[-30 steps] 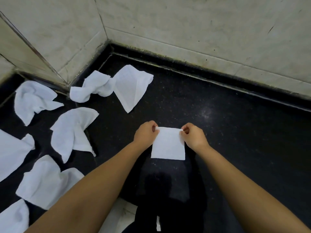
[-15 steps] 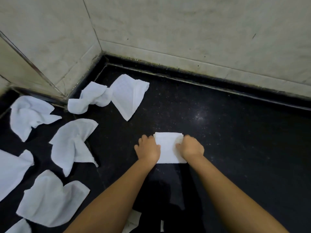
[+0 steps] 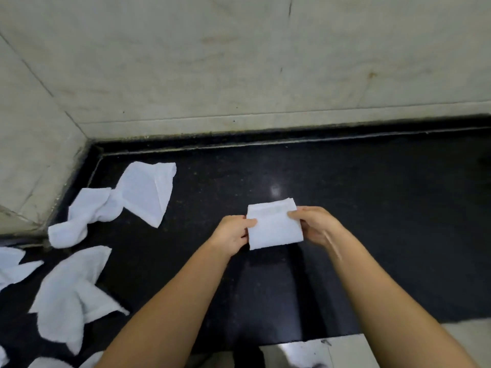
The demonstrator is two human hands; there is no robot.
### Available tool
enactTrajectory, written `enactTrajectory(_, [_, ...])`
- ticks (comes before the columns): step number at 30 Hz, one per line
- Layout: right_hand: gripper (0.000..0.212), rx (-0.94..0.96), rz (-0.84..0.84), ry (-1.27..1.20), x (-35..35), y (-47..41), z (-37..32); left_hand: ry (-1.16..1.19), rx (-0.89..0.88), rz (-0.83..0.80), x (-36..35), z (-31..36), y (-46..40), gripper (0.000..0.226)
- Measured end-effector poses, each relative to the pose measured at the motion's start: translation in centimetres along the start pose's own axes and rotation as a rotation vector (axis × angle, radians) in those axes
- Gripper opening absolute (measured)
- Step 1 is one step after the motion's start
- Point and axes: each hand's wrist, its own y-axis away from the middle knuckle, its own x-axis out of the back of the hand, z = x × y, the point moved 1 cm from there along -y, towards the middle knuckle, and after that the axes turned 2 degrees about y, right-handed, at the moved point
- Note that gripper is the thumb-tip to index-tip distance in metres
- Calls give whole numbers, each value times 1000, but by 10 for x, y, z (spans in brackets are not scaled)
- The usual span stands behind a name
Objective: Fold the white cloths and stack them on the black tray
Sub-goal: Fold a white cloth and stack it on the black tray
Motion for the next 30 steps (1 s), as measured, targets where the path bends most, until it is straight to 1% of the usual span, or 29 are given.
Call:
enactTrajectory(2, [24, 13, 36, -72, 34, 19, 3, 7, 55, -64, -32, -10, 5, 25])
enactTrajectory(4, [19, 2, 88, -137, 72, 41, 12, -8, 101, -122, -69, -23, 11, 26])
enactTrajectory(6, [12, -37, 140, -209, 115, 64, 26, -46, 141, -182, -108, -41, 19, 22])
enactTrajectory(9, [12, -67, 222, -295, 182, 101, 55, -143, 165, -276, -172, -75, 34, 18])
enactTrajectory(12, [17, -19, 314, -335, 256, 147, 89, -219, 180, -364, -244, -119, 57, 18])
enactTrajectory(14, [16, 21, 366, -338, 307, 183, 109, -260, 207, -433, -293, -150, 73, 12])
enactTrajectory(17, [16, 54, 428, -418, 383, 238, 137, -325, 248, -529, -365, -195, 96, 7])
enactTrajectory(22, [18, 102, 553, -527, 493, 313, 172, -451, 273, -644, -482, -249, 138, 11])
enactTrajectory(27, [15, 122, 675, -585, 577, 338, 188, -531, 271, -709, -584, -283, 156, 12])
enactTrajectory(30, [11, 150, 704, -584, 628, 333, 187, -548, 249, -724, -643, -294, 152, 12])
